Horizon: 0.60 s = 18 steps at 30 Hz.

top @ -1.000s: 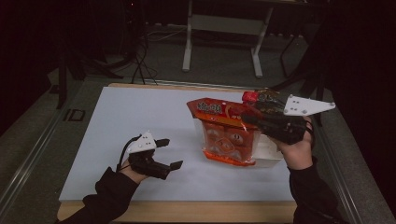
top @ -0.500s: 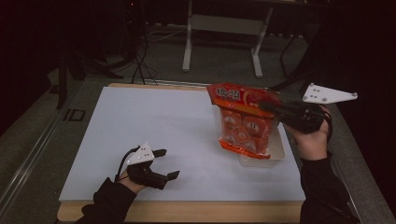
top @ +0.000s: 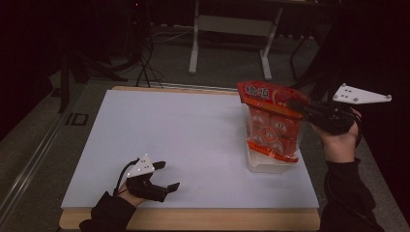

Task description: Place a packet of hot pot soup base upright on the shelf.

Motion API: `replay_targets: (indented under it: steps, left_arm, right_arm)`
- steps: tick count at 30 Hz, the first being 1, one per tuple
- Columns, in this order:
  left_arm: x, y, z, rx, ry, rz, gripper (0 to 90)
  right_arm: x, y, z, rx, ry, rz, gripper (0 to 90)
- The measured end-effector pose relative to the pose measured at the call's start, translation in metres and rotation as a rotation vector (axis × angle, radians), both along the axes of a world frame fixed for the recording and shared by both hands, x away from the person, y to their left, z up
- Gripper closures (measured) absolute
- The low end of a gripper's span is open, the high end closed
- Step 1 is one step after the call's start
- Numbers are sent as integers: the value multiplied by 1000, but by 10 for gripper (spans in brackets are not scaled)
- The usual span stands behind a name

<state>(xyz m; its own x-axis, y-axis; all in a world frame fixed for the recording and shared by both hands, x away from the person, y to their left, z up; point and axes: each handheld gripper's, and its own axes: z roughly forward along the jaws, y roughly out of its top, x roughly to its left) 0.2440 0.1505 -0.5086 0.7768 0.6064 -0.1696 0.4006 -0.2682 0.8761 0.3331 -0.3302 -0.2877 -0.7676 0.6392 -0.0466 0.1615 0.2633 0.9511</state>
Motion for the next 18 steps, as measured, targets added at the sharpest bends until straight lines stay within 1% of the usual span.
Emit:
replay_targets:
  steps: [3, 5, 6, 10, 15, 18]
  left_arm:
    - [-1, 3, -2, -14, 7, 14, 87]
    - [-1, 3, -2, -12, 6, 17, 87]
    - [-1, 2, -3, -10, 2, 16, 87]
    - [0, 0, -5, -2, 2, 11, 87]
    - [2, -1, -6, -7, -1, 14, 87]
    - [2, 0, -7, -12, 3, 17, 87]
  right_arm:
    - [3, -6, -5, 6, 13, -16, 900]
    - [4, -7, -7, 8, 20, -14, 900]
    - [8, -8, -13, 1, 27, -26, 900]
    - [13, -8, -19, 7, 41, -33, 900]
    - [19, -4, -30, 8, 58, -39, 900]
    - [21, -4, -37, 13, 76, -41, 900]
